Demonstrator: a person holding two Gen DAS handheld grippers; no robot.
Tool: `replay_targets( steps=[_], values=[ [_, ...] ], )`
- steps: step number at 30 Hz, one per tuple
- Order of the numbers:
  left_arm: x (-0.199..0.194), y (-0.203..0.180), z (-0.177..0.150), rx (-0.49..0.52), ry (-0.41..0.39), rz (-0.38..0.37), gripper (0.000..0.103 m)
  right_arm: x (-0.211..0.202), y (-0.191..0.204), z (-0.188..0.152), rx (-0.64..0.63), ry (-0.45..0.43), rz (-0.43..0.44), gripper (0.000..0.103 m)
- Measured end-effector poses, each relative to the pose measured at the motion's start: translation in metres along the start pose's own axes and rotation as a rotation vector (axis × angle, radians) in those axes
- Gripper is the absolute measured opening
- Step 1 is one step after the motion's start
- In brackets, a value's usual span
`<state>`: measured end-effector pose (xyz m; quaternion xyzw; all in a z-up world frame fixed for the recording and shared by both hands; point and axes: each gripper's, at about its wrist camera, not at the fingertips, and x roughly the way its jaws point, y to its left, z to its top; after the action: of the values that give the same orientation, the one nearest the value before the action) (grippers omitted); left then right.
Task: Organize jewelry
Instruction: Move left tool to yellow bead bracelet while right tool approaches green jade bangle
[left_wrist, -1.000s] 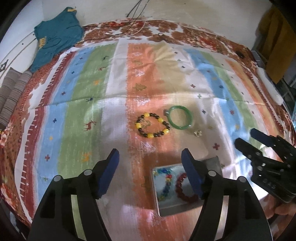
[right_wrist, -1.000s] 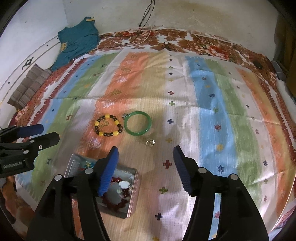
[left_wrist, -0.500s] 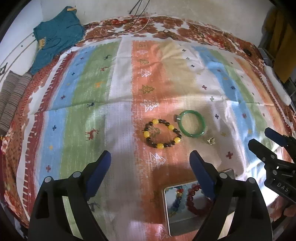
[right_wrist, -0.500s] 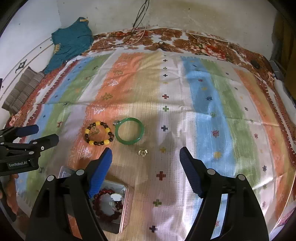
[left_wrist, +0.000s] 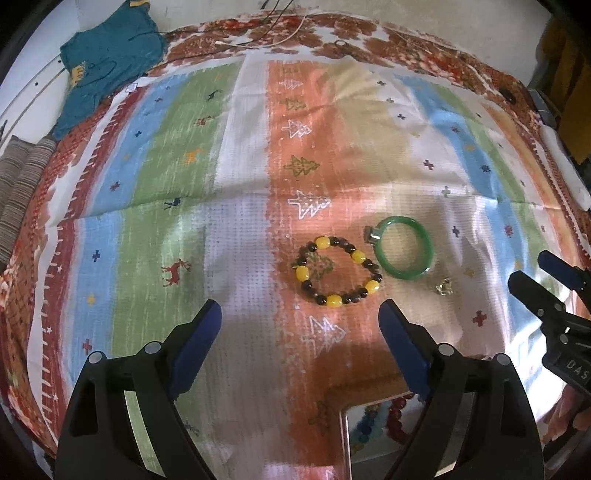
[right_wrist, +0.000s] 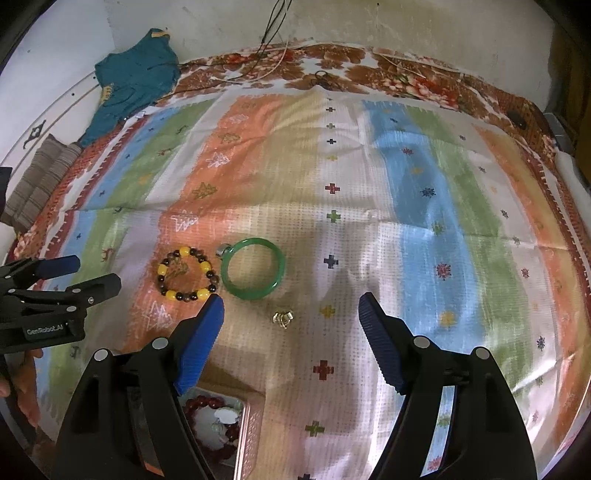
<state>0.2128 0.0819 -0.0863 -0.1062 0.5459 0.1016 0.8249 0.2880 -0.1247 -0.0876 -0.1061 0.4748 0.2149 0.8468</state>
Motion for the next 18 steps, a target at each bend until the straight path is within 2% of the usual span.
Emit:
replay_targets(
  steps=[18],
  values=[
    [0.038,0.006,0.011,0.019,0.059,0.025,0.086,0.035,-0.005,0.014,0.009,0.04,-0.005,0.075]
  ],
)
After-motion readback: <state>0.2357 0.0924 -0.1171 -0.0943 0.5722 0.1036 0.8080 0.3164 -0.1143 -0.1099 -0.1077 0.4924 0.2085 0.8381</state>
